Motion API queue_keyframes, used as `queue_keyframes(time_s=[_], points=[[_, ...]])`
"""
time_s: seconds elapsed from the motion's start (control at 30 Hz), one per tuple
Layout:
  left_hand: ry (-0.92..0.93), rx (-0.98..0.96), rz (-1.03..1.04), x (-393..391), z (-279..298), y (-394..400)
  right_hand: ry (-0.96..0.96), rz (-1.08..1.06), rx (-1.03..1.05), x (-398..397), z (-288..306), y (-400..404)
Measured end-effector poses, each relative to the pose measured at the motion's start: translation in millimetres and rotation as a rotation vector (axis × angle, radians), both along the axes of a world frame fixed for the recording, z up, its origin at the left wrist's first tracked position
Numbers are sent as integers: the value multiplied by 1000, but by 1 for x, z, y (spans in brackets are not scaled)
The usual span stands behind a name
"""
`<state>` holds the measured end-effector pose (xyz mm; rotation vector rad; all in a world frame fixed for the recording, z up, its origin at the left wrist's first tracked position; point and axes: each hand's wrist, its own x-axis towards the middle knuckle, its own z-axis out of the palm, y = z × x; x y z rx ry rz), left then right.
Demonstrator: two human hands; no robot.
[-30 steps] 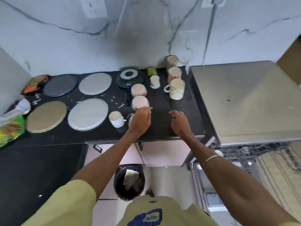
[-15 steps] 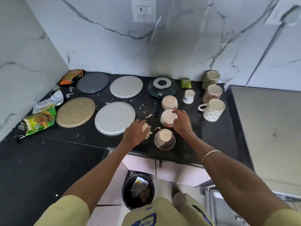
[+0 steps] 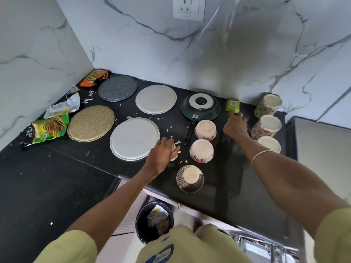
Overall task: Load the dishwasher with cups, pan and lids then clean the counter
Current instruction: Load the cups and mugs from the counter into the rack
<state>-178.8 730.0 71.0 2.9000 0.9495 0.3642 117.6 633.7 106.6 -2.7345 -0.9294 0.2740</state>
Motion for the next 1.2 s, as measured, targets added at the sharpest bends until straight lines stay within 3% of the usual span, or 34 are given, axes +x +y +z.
queue_keyframes(time_s=[0.1, 0.23, 0.6, 0.73, 0.83, 0.97, 1.2], points=[[-39, -116, 27, 11, 7, 2, 50, 46, -49, 8, -5, 0], [-60, -191, 34, 21, 18, 1, 20, 48, 49, 9, -2, -5], [-139, -87, -134, 45, 61, -25, -51, 6, 261, -24, 50, -53], [-138, -4, -347, 56, 73, -57, -67, -68, 326, -57, 64, -104], [-13, 108, -518, 60, 79, -93, -101, -136, 358, -84, 73, -151], [-169, -73, -562, 63, 81, -163, -133, -243, 381, -110, 84, -226], [-125, -108, -899, 75, 78, -290, -193, -509, 380, -155, 81, -383]])
